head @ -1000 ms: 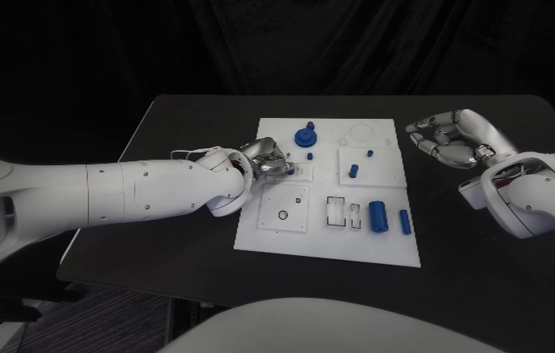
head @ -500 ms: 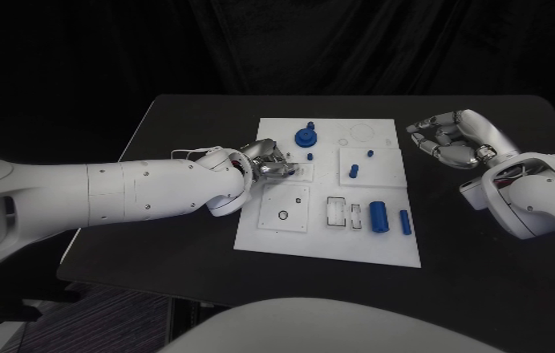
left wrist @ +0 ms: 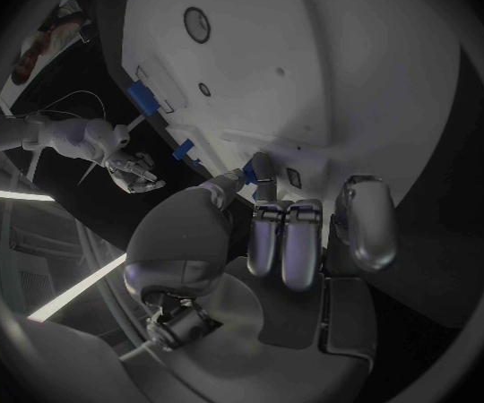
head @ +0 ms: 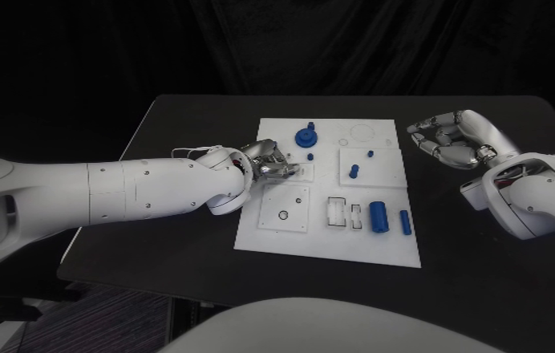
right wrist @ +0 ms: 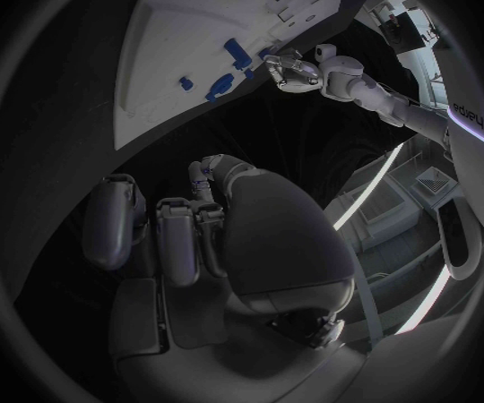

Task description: Assemble the parts on the task board

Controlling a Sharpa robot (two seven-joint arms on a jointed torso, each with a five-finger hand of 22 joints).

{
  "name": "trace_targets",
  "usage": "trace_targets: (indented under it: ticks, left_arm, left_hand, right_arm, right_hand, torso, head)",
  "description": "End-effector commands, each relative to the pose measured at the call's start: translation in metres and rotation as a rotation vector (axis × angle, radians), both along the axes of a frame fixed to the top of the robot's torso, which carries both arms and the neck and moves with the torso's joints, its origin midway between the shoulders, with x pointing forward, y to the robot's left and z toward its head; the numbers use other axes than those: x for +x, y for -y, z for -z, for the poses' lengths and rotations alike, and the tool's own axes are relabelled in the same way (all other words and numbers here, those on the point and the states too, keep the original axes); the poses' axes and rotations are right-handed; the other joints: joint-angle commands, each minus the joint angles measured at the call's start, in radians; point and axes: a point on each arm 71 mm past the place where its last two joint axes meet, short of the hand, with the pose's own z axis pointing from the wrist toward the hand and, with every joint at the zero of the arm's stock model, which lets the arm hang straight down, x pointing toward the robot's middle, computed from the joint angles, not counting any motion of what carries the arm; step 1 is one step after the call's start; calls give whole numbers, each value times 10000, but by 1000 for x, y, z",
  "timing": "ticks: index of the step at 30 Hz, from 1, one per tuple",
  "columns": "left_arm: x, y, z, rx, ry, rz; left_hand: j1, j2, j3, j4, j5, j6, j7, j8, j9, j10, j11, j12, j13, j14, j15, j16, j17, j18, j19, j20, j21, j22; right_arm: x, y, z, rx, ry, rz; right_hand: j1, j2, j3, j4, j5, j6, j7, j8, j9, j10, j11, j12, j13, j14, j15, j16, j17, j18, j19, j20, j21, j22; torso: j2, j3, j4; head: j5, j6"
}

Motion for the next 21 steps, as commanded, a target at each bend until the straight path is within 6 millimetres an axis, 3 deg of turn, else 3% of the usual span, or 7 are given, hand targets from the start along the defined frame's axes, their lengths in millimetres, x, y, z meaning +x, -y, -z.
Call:
trace_targets:
  ticks: [1, 5, 8, 11, 13, 16, 21]
  left_arm:
    - [-9, 0, 17, 418, -1034, 182]
    - [-9, -1, 17, 435, -1032, 114]
    - [-9, -1, 16, 429, -997, 54]
    - [-8, -2, 16, 433, -975, -12]
    - [-8, -3, 16, 442, -980, -29]
    - [-8, -3, 17, 461, -1008, -30]
    - [-8, -3, 17, 474, -1025, -24]
  left_hand:
    - [-10, 50, -202, 158, -98, 34, 72, -66, -291, 1076, 74, 36, 2631, 998, 51, -52, 2486, 187, -74, 16, -57, 1663]
    - [-183, 58, -649, 549, -167, 67, 74, -95, -311, 1076, 80, 36, 2631, 1011, 57, -35, 2519, 175, -39, 22, -1, 1682]
    - [-106, 86, -800, 610, -155, 152, 35, -17, -233, 1076, 52, 36, 2631, 1053, 33, 20, 2622, 148, 38, 4, 147, 1725]
    - [-50, 138, -1307, 909, -254, 268, -60, 288, 199, 1076, -39, 36, 2631, 1058, -45, 27, 2634, 108, 150, -58, 339, 1781]
    - [-307, 193, -1710, 1284, -657, 268, -81, 461, 501, 1076, -53, 36, 2631, 1058, -63, 27, 2634, 104, 163, -85, 344, 1782]
    - [-490, 279, -2197, 1530, -898, 179, -92, 605, 861, 1076, -66, 36, 2631, 1058, -76, 27, 2634, 100, 180, -102, 359, 1788]
    - [-782, 483, -2863, 1539, -1173, 49, -109, 876, 1507, 1076, -68, 36, 2631, 1058, -85, 27, 2634, 97, 196, -109, 372, 1794]
  right_arm:
    - [0, 0, 2, -19, -92, 93]
    - [0, 0, 2, -19, -97, 86]
    - [0, 1, 2, -19, -99, 86]
    - [-1, 1, 2, -21, -103, 85]
    - [-1, 1, 2, -22, -105, 84]
    - [-1, 1, 2, -20, -106, 76]
    - [-1, 1, 2, -18, -107, 70]
  right_hand:
    - [-99, -27, 60, -21, 63, 10, 3, -11, -15, 731, 62, -24, 2335, 787, 23, -44, 1958, 54, -74, 12, -25, 1155]
    - [-99, -27, 60, -21, 63, 10, 3, -11, -15, 731, 62, -24, 2335, 787, 23, -44, 1958, 54, -74, 12, -25, 1155]
    - [-118, -36, 59, -25, 60, 16, 3, -7, -14, 740, 62, -20, 2344, 783, 23, -54, 1948, 54, -74, 12, -26, 1157]
    - [-118, -36, 59, -25, 60, 16, 3, -7, -14, 740, 62, -20, 2344, 783, 23, -54, 1948, 54, -74, 12, -26, 1157]
    - [-126, -42, 56, -25, 59, 18, 3, -6, -14, 732, 63, -24, 2336, 784, 23, -51, 1951, 52, -70, 12, -20, 1161]
    - [-126, -42, 56, -25, 59, 18, 3, -6, -14, 732, 63, -24, 2336, 784, 23, -51, 1951, 52, -70, 12, -20, 1161]
    - [-126, -42, 56, -25, 59, 18, 3, -6, -14, 732, 63, -24, 2336, 784, 23, -51, 1951, 52, -70, 12, -20, 1161]
  torso:
    - [10, 2, 7]
    - [6, 3, 8]
    - [2, 2, 14]
    - [0, 2, 8]
    - [-1, 2, 4]
    - [-2, 2, 2]
    - [4, 4, 6]
  head:
    - [-4, -1]
    - [-9, -1]
    - [-10, -1]
    - [-10, -1]
    - [1, -1]
    - [-1, -1]
    - [-12, -1]
